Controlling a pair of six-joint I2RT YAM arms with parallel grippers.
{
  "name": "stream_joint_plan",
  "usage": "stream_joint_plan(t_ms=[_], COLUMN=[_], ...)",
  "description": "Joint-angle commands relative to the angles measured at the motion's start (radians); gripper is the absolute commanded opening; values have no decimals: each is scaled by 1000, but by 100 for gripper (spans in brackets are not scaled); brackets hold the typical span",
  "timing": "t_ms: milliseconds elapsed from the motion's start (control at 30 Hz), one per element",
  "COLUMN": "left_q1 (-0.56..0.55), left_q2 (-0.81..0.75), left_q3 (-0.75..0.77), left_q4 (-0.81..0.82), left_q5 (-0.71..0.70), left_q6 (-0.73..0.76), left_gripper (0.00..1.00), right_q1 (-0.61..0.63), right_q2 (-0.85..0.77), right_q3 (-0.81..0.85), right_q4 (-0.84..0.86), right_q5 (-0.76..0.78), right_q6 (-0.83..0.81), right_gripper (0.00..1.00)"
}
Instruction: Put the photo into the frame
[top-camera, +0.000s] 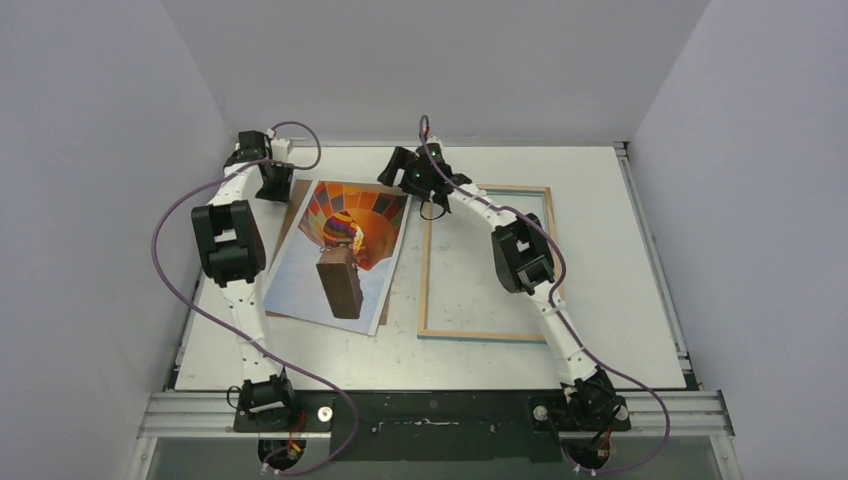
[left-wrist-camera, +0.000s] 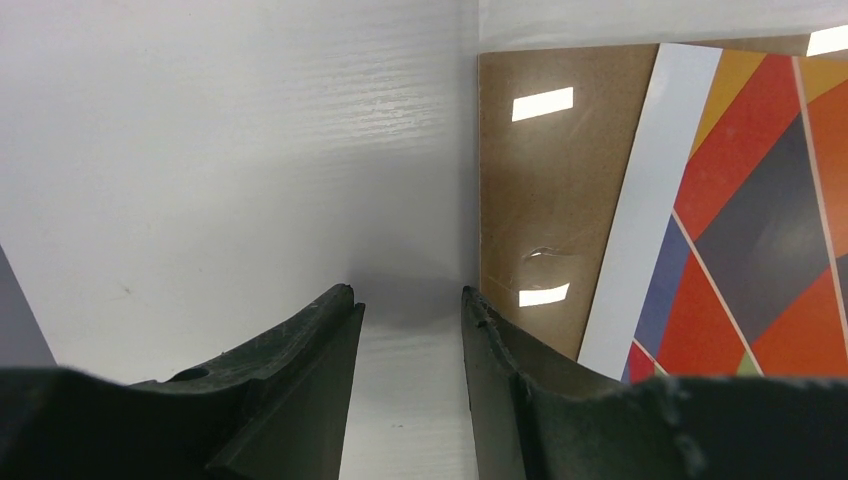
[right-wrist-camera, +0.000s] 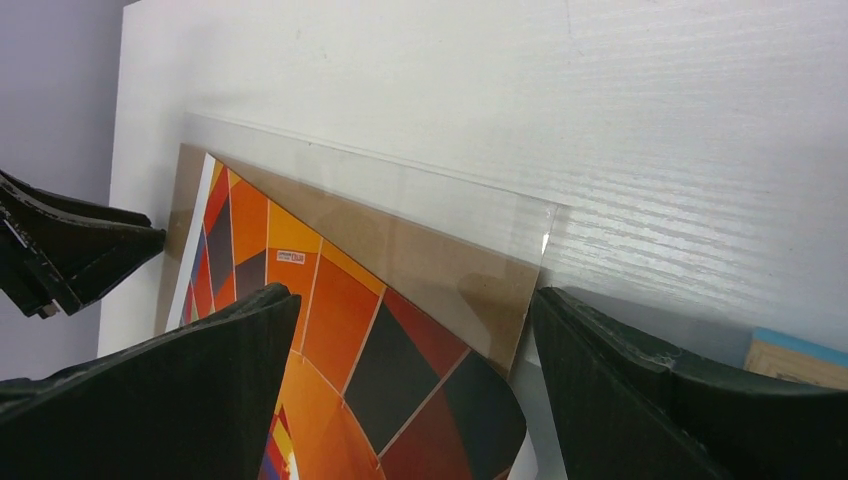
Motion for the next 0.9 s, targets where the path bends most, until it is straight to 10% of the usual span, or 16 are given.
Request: stream_joint_plan(t_ms=[0,867], left_q1=[-5,-14], left_q2=[7,-2], left_q3=[23,-5], left_q4=[-26,-19], left_q5=[29,33], left_q6=[-4,45], left_gripper=[41,39], right_q1=[6,68], right_q2=[-58,-275], right_q3=[-79,-334], right_q4=[88,236], right_q5=[-91,-220], right_q6=[38,43], right_gripper=[89,88])
